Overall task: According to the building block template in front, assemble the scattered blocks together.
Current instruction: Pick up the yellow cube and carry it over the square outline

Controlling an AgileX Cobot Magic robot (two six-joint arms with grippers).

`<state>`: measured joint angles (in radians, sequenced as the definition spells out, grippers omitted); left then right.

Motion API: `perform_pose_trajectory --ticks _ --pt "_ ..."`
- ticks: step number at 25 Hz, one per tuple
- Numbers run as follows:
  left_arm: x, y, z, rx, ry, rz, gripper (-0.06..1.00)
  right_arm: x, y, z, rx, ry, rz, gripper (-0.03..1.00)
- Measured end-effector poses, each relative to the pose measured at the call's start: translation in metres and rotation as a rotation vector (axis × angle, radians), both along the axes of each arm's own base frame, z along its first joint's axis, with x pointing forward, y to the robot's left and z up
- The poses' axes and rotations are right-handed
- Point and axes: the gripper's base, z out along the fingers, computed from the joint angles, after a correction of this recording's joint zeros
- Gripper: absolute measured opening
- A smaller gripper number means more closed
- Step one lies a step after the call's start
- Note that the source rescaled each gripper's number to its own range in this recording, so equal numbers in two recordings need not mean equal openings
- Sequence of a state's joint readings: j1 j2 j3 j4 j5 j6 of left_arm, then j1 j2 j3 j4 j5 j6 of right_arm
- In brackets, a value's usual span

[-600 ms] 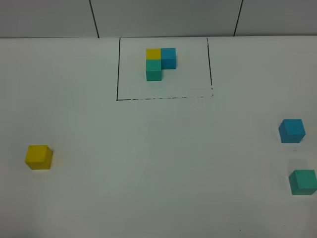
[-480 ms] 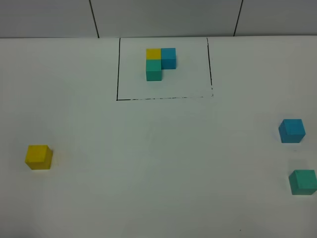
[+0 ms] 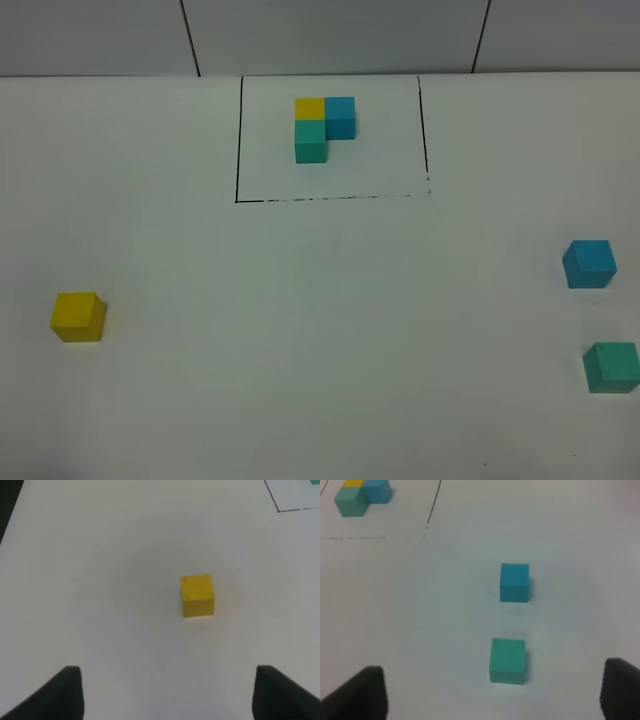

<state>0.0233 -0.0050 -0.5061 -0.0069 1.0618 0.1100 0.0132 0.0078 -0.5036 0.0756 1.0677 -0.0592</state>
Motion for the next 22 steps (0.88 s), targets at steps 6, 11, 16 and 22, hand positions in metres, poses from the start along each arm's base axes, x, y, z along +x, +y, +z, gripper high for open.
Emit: perform_pose_trajectory --ticks 6,11,16,22 --pt "0.014 0.009 0.006 0.056 0.084 0.080 0.70 0.000 0.000 0.000 0.000 0.000 0.000 0.73" --pt "0.056 0.008 0.026 0.008 0.247 0.088 0.91 0.000 0.000 0.000 0.000 0.000 0.000 0.73" --pt "0.121 0.004 0.037 -0.051 0.411 0.062 0.94 0.000 0.000 0.000 0.000 0.000 0.000 0.73" --pt "0.210 -0.001 0.001 -0.120 0.698 0.034 0.95 0.000 0.000 0.000 0.000 0.000 0.000 0.73"
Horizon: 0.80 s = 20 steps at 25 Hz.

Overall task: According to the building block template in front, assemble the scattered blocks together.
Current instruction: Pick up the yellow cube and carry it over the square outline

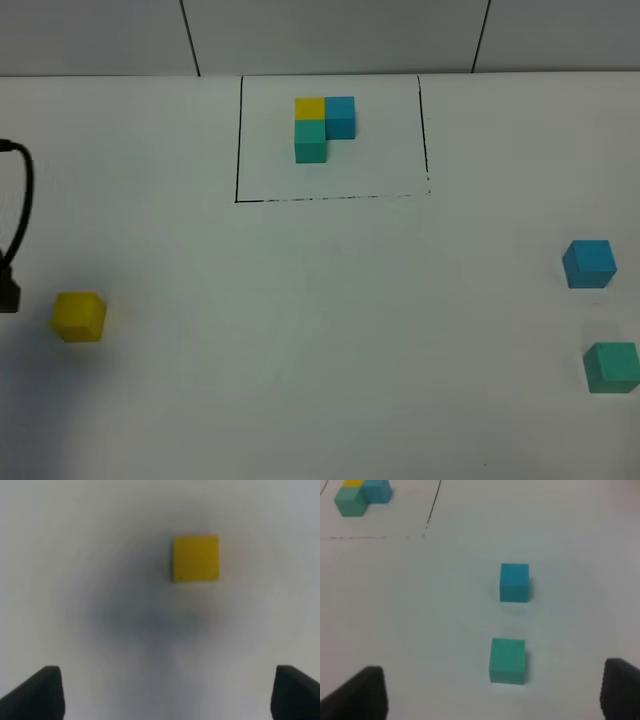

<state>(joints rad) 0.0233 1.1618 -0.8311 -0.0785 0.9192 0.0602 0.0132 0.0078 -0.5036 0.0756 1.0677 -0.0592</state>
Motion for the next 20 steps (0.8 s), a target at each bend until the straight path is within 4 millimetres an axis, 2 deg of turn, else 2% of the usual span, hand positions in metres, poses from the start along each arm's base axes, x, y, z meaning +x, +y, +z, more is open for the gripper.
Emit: perform_pose_trajectory --ticks 3,7,9,20 --pt "0.030 -0.004 -0.030 -0.044 0.095 -0.029 0.95 0.000 0.000 0.000 0.000 0.000 0.000 0.73" --pt "0.053 -0.004 -0.065 -0.053 0.176 -0.025 0.95 0.000 0.000 0.000 0.000 0.000 0.000 0.73" --pt "0.059 -0.003 -0.076 -0.055 0.187 -0.019 0.95 0.000 0.000 0.000 0.000 0.000 0.000 0.73" --pt "0.080 -0.003 -0.108 -0.072 0.167 0.052 0.95 0.000 0.000 0.000 0.000 0.000 0.000 0.73"
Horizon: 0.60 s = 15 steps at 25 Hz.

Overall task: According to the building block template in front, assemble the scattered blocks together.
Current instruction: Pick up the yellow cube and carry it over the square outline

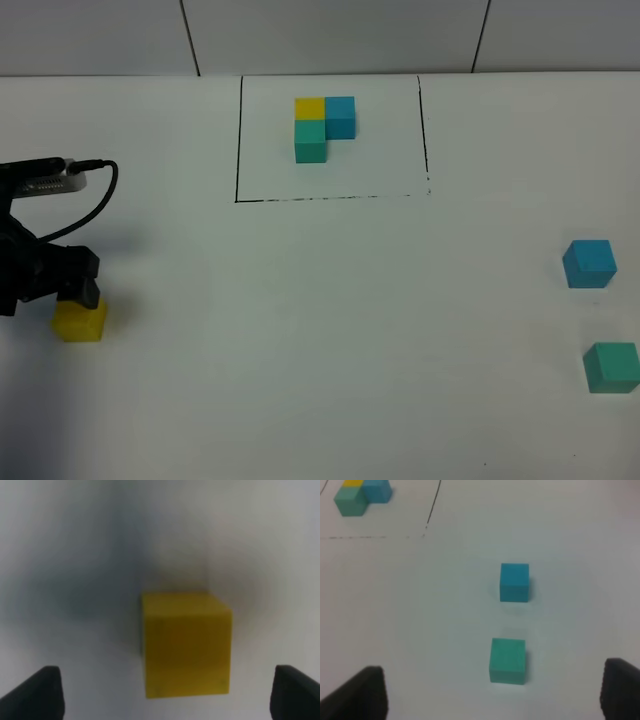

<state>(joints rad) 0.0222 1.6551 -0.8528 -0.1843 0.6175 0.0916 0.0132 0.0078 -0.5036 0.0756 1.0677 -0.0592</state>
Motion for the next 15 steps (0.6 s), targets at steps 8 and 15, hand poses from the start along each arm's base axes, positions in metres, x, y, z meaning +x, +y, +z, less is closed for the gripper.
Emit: perform_pose_trajectory --ticks 8,15 --pt "0.007 -0.023 -0.020 0.007 0.015 -0.058 0.94 0.000 0.000 0.000 0.000 0.000 0.000 0.73" --pt "0.007 -0.023 -0.027 0.017 0.037 -0.044 0.94 0.000 0.000 0.000 0.000 0.000 0.000 0.73"
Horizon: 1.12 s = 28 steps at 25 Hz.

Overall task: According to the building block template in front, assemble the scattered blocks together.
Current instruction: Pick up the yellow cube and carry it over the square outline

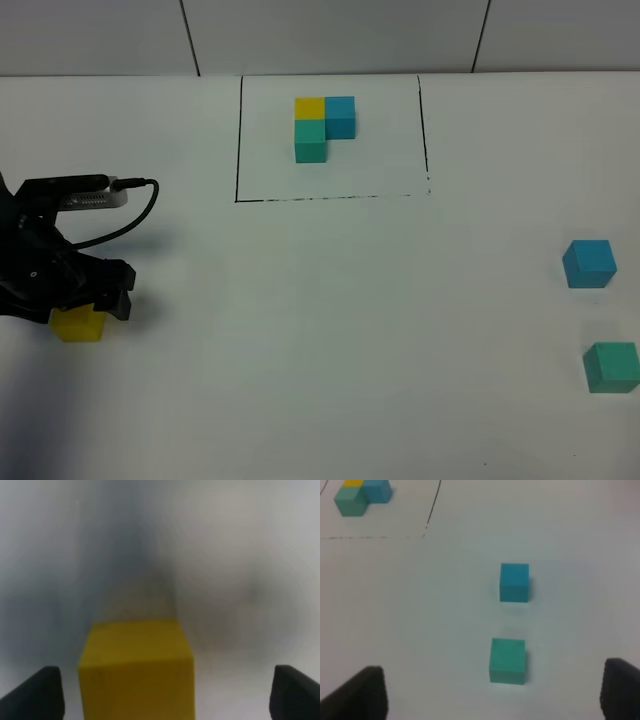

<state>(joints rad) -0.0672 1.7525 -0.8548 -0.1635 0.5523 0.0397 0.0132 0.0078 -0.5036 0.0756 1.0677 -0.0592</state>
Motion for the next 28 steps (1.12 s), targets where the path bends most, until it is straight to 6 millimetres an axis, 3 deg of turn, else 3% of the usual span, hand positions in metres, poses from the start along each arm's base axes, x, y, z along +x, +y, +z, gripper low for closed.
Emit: perform_pose_trajectory --ticks 28 --pt "-0.0011 0.0033 -0.0043 0.037 -0.020 -0.020 0.77 0.0000 0.0000 0.0000 0.000 0.000 0.000 0.73"
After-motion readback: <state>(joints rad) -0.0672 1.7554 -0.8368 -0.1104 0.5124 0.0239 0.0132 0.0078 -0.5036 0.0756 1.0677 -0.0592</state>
